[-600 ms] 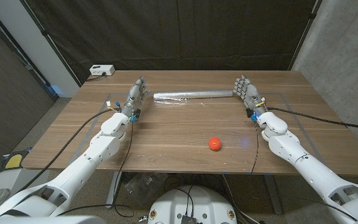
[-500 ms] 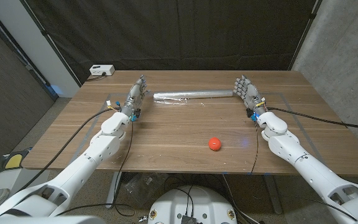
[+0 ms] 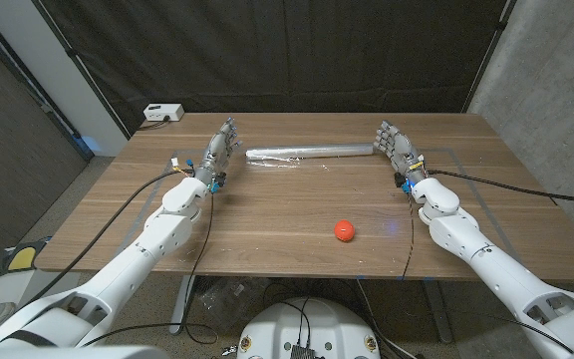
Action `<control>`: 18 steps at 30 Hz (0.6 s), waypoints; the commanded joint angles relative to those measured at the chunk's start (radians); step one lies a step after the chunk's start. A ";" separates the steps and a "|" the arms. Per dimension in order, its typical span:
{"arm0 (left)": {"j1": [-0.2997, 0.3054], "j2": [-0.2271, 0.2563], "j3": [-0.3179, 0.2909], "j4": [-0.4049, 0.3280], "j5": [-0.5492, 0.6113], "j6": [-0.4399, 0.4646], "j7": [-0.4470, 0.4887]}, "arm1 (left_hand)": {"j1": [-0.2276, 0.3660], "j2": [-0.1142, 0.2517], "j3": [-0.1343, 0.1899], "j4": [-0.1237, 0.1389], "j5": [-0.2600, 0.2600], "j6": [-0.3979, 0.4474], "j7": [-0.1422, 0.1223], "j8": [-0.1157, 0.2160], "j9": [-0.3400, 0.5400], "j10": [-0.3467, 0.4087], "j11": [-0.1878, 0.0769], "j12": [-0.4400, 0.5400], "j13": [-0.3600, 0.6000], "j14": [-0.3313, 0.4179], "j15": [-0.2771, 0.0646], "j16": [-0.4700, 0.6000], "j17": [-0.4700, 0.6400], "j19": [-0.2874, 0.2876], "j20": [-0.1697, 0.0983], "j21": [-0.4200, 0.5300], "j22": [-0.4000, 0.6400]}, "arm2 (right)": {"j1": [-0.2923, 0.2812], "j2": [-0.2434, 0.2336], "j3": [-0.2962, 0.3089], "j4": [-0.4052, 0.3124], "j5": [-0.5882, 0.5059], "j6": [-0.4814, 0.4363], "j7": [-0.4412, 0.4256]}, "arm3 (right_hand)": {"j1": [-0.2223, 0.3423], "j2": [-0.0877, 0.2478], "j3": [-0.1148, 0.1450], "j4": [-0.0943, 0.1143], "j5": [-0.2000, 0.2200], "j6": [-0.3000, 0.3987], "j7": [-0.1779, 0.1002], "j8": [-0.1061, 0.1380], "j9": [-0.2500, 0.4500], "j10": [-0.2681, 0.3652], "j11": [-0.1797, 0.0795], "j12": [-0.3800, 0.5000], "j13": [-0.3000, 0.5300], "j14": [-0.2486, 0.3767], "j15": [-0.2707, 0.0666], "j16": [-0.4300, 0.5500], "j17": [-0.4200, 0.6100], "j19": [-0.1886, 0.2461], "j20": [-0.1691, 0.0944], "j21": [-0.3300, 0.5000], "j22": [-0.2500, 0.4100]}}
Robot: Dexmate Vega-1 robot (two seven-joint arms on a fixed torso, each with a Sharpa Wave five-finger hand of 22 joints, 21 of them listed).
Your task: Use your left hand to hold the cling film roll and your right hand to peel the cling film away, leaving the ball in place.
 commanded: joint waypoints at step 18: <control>-0.093 0.118 0.057 -0.126 0.157 0.178 0.034 | 0.079 0.042 0.035 -0.046 -0.006 0.020 0.044 0.032 -0.006 0.049 0.018 0.024 -0.007 0.065 0.016 0.022 -0.015 -0.018 0.044 0.010 -0.001 | -0.002 0.005 -0.019 0.006 -0.018 0.025 0.023 | 0.001 0.009 -0.004 0.003 -0.002 0.050 -0.005 0.016 0.001 0.058 0.005 0.024 -0.004 0.032 0.023 0.015 -0.002 0.004 0.028 -0.012 0.000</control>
